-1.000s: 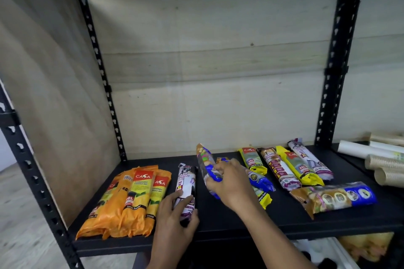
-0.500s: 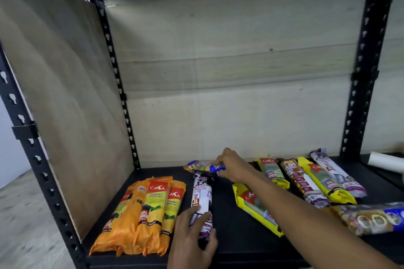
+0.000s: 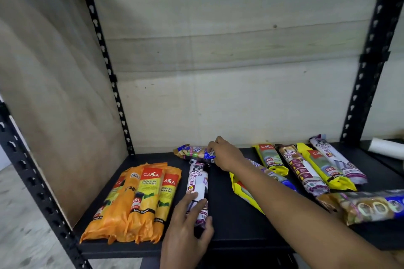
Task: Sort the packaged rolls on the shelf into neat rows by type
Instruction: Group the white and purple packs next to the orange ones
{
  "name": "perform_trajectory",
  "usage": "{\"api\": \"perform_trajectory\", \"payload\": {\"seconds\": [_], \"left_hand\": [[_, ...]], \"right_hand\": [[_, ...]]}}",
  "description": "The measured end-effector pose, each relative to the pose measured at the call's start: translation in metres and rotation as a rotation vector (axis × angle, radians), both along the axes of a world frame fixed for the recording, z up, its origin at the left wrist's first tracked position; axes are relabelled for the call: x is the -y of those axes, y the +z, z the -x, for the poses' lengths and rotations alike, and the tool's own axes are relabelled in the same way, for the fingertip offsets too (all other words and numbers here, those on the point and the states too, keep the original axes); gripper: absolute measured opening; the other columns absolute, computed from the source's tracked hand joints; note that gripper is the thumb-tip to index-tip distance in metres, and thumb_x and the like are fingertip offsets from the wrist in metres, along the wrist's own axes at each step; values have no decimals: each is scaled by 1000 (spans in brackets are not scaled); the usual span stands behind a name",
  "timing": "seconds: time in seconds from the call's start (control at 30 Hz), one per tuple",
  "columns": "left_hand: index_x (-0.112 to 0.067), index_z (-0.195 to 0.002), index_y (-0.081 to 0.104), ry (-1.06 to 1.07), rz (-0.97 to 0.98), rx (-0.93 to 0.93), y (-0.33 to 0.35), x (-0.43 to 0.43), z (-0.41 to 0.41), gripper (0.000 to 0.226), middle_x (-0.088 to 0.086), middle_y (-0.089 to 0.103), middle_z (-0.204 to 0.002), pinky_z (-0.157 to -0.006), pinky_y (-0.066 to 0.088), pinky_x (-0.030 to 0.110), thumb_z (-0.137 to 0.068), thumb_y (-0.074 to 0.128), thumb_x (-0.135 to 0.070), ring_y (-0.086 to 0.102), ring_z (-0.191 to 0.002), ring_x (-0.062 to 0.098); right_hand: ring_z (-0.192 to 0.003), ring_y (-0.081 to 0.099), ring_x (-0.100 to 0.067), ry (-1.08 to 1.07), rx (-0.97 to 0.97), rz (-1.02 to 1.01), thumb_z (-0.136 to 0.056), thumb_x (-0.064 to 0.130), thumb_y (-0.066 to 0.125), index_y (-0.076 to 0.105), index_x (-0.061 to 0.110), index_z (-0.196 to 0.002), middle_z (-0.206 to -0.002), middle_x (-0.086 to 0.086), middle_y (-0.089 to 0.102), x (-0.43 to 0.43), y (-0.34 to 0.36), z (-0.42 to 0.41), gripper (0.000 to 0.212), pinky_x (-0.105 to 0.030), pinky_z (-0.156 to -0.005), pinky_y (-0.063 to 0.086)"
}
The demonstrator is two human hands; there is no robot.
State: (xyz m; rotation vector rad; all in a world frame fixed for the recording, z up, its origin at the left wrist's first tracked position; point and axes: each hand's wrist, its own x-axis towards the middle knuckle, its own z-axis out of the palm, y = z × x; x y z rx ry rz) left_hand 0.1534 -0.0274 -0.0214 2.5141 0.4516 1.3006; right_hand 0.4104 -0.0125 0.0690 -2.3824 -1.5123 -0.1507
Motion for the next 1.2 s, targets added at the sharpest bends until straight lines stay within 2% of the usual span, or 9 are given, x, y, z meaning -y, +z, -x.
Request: {"api": "perform_trajectory", "payload": {"seconds": [0.13,0.4,0.47,0.57,0.63,0.73,0.83,1.03,1.2], "left_hand": [[-21,-113,73,6,-6,2,-1,0,0,37,-1,57,-133,-92,53,27,-82,62,-39,56,-123,17],[-24,-110,72,38,51,-9,1,0,-3,34,-5,54,-132,-97,49,33,-79,70,-35,48,-128,14],[-26,-107,72,63,39,-18,7,3,-8,32,-4,53,-131,-100,47,41,-80,65,-42,45,-130,17],[-30,-101,73,129,-27,-80,23,17,-23,22,-5,57,-122,-104,41,56,-78,75,-33,52,-119,17],[-29,-99,73,92,-27,-76,36,32,-36,18,-9,58,-117,-104,43,51,-82,74,-30,55,-114,13],[-27,-102,71,-24,-8,-89,54,57,-60,19,-10,58,-113,-86,53,34,-89,63,-37,56,-107,9],[-30,-101,68,-93,-27,-127,70,80,-88,25,-11,57,-108,-75,52,30,-91,51,-46,56,-97,9],[-26,-107,68,-285,-69,-243,90,126,-153,30,-8,56,-109,-83,48,28,-91,53,-45,52,-105,13],[-21,-122,61,-333,-155,-472,97,149,-202,39,4,51,-125,-89,50,38,-93,53,-45,49,-116,23]], "right_hand": [[-98,58,-26,17,-54,11,-88,31,67,57,25,-122,-119,-3,45,6,5,1,36,-40,-77,52],[-107,54,-17,-44,-167,-228,-91,37,61,60,27,-121,-118,2,49,88,22,-5,32,-35,-86,48],[-105,53,-15,-72,-146,-262,-92,38,61,61,27,-119,-117,3,49,116,27,-10,29,-31,-84,45],[-103,53,-13,-130,-136,-292,-92,40,61,63,29,-115,-114,4,50,152,33,-18,26,-29,-82,43],[-105,53,-15,-161,-152,-297,-91,38,61,64,28,-115,-113,3,52,172,36,-23,25,-31,-86,44],[-106,55,-16,-196,-141,-306,-91,36,60,65,27,-116,-111,3,54,199,39,-28,27,-33,-88,46],[-105,54,-16,-255,-138,-331,-91,39,59,66,27,-113,-110,3,55,225,39,-35,26,-35,-88,46],[-112,55,-19,-384,-178,-329,-88,37,60,68,22,-115,-120,-1,57,283,38,-58,31,-31,-91,44],[-115,52,-21,-479,-180,-268,-91,45,57,61,26,-125,-122,-2,51,317,28,-77,39,-39,-94,47]]}}
